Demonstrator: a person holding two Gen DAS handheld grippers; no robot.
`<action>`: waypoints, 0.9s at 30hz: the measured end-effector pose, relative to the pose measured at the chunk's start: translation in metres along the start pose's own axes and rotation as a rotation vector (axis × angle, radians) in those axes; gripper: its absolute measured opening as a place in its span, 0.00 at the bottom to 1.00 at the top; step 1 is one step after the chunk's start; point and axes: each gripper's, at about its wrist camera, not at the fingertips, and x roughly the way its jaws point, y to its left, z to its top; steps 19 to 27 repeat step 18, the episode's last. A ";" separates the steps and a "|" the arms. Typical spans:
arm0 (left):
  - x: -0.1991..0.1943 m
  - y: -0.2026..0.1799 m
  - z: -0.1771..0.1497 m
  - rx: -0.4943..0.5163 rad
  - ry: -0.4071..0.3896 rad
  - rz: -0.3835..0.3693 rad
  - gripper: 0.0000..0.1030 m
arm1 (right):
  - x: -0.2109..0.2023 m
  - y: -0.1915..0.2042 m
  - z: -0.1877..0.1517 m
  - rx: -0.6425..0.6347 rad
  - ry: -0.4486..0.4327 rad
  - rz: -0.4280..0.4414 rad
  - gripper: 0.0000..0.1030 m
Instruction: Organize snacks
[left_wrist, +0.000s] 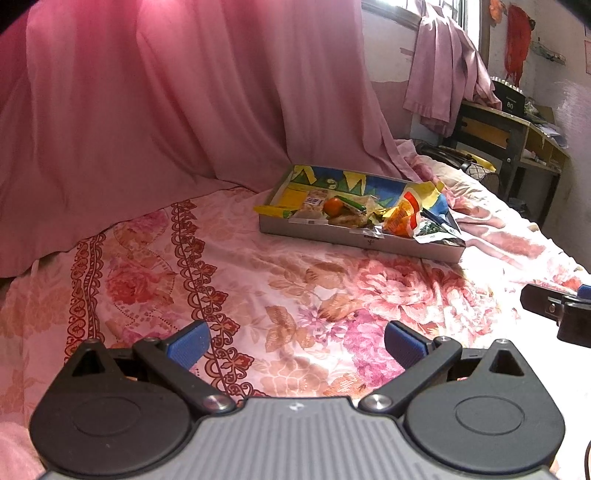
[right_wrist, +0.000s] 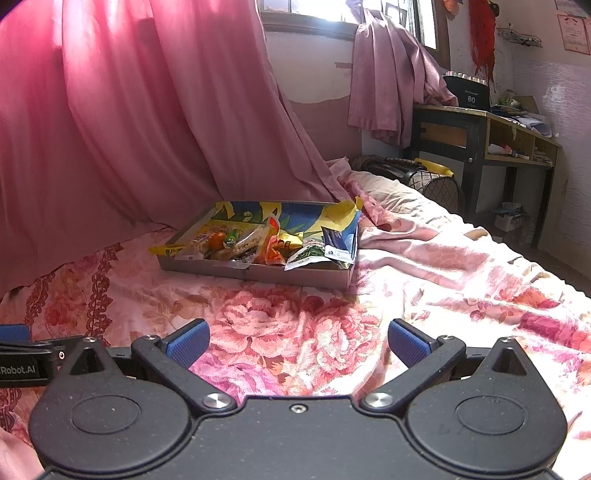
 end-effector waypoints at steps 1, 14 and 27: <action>0.000 0.000 0.000 0.000 0.001 -0.001 1.00 | 0.000 0.000 0.000 0.000 0.000 0.000 0.99; 0.000 0.001 0.000 0.003 0.003 -0.002 1.00 | 0.000 -0.001 -0.002 -0.004 0.006 0.000 0.99; 0.000 0.001 0.000 0.003 0.003 -0.001 1.00 | 0.001 0.000 -0.001 -0.004 0.006 -0.001 0.99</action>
